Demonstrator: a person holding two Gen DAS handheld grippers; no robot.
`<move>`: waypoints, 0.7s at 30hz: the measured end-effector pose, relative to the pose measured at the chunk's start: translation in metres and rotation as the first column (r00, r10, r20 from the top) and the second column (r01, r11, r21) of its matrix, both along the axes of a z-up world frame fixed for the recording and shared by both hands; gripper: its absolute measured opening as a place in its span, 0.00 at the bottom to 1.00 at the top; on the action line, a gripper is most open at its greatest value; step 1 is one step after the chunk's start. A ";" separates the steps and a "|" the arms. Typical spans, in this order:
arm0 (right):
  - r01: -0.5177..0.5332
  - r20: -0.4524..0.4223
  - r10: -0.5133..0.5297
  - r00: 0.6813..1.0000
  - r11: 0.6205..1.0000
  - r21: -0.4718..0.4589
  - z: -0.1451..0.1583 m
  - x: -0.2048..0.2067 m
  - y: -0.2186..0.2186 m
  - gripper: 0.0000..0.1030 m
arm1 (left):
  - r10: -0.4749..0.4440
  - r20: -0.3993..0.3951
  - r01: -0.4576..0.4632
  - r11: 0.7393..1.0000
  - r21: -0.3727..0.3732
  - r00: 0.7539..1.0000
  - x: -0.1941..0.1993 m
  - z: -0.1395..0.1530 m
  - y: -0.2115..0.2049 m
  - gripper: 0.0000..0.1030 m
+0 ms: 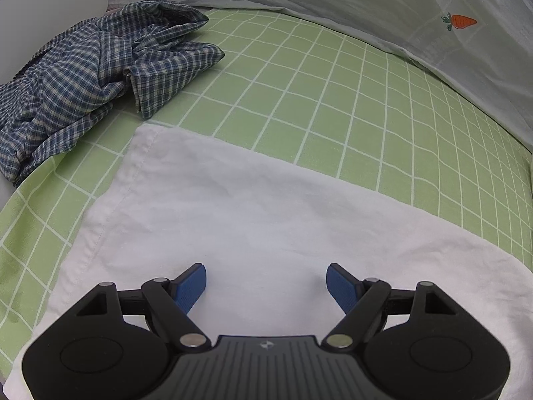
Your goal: Fold clothes
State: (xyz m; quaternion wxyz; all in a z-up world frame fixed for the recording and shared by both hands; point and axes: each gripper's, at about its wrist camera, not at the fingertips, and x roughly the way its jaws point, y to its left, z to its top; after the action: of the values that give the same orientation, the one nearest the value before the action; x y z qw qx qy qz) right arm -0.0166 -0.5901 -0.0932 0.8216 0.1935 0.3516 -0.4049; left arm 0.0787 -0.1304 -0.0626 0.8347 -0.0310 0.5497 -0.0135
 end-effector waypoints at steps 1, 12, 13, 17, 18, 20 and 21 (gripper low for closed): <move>-0.002 -0.011 0.002 1.000 1.000 -0.029 0.003 -0.001 0.001 0.15 | -0.005 0.000 0.005 1.000 0.002 1.000 -0.001 0.000 -0.002 0.78; -0.278 -0.053 0.276 0.960 0.901 -0.335 0.035 0.035 0.052 0.66 | -0.041 -0.005 0.041 0.999 0.021 0.999 -0.001 0.000 -0.012 0.78; -0.321 -0.065 0.317 0.946 0.888 -0.328 0.033 0.042 0.058 0.72 | -0.042 -0.004 0.042 0.999 0.022 0.999 -0.001 0.000 -0.012 0.78; -0.377 -0.080 0.369 0.926 0.890 -0.255 0.019 0.070 0.064 0.74 | -0.040 -0.004 0.040 0.999 0.026 0.999 -0.001 -0.001 -0.009 0.78; -0.378 -0.072 0.372 0.926 0.895 -0.237 0.017 0.073 0.065 0.77 | -0.037 -0.006 0.037 0.999 0.026 0.999 -0.001 -0.001 -0.009 0.78; -0.379 -0.056 0.375 0.925 0.903 -0.201 0.014 0.079 0.067 0.77 | -0.031 -0.009 0.031 0.999 0.023 0.999 0.000 -0.003 -0.006 0.78; -0.379 -0.048 0.377 0.925 0.907 -0.183 0.013 0.082 0.068 0.70 | -0.027 -0.011 0.027 0.999 0.022 1.000 0.001 -0.004 -0.005 0.78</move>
State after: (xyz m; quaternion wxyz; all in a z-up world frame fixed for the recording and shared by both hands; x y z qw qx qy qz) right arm 0.0655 -0.5219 -0.0804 0.8970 0.0405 0.3470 -0.2708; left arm 0.0796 -0.1356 -0.0664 0.8318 -0.0142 0.5546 -0.0184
